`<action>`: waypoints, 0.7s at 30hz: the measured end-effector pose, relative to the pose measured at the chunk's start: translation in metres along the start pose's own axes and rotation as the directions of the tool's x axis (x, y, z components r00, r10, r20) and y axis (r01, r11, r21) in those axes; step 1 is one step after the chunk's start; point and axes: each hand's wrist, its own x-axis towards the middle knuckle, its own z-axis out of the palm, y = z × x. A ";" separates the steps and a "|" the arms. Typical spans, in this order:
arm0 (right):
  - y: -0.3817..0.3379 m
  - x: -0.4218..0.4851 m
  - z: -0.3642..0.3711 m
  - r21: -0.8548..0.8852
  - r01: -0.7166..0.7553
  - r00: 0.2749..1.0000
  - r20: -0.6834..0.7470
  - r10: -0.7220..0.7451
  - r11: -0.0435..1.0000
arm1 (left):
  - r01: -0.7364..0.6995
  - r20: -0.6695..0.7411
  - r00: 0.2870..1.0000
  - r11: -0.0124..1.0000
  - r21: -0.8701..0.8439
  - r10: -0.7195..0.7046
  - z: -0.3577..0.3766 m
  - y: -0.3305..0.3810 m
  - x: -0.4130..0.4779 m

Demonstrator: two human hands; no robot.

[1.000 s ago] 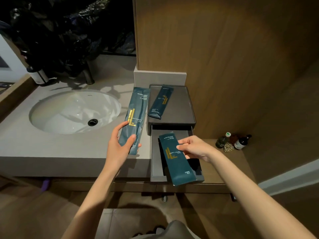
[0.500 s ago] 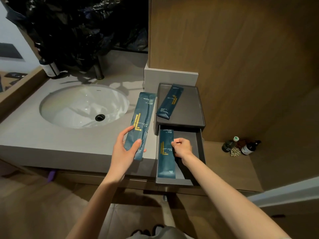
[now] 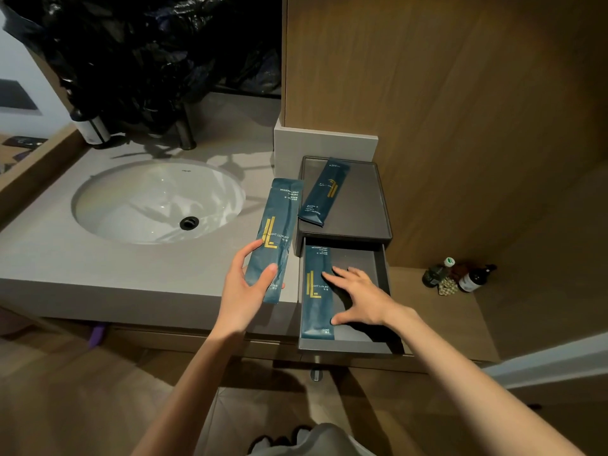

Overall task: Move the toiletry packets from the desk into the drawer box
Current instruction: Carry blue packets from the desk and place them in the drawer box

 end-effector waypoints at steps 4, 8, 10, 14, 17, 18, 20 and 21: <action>-0.003 0.004 0.009 -0.065 0.008 0.999 0.033 -0.005 0.998 | 0.003 0.022 1.000 1.000 -0.008 -0.003 0.004 0.000 0.001; -0.007 0.007 0.013 -0.091 0.008 1.000 0.010 -0.007 0.996 | -0.012 0.042 0.999 1.000 -0.001 0.012 0.009 0.000 0.000; -0.009 0.005 0.010 -0.105 0.002 1.000 -0.005 -0.002 0.994 | -0.022 0.054 0.998 0.999 0.032 0.020 0.012 -0.001 0.000; -0.021 -0.007 -0.007 0.188 0.054 0.943 -0.332 0.012 0.981 | 0.031 0.117 0.993 0.999 -0.022 -0.028 0.018 -0.001 -0.003; -0.040 -0.020 -0.026 0.578 0.174 0.835 -0.516 0.192 0.797 | 0.055 0.159 0.986 0.998 -0.027 -0.050 0.026 0.000 -0.006; -0.045 -0.023 -0.032 0.658 0.197 0.821 -0.516 0.244 0.727 | 0.056 0.173 0.984 0.998 -0.021 -0.052 0.030 0.000 -0.008; -0.051 -0.028 -0.039 0.769 0.243 0.823 -0.486 0.295 0.591 | 0.059 0.201 0.978 0.998 -0.014 -0.055 0.039 0.001 -0.012; -0.052 -0.029 -0.041 0.798 0.263 0.824 -0.478 0.304 0.542 | 0.064 0.213 0.975 0.998 -0.006 -0.061 0.043 0.000 -0.014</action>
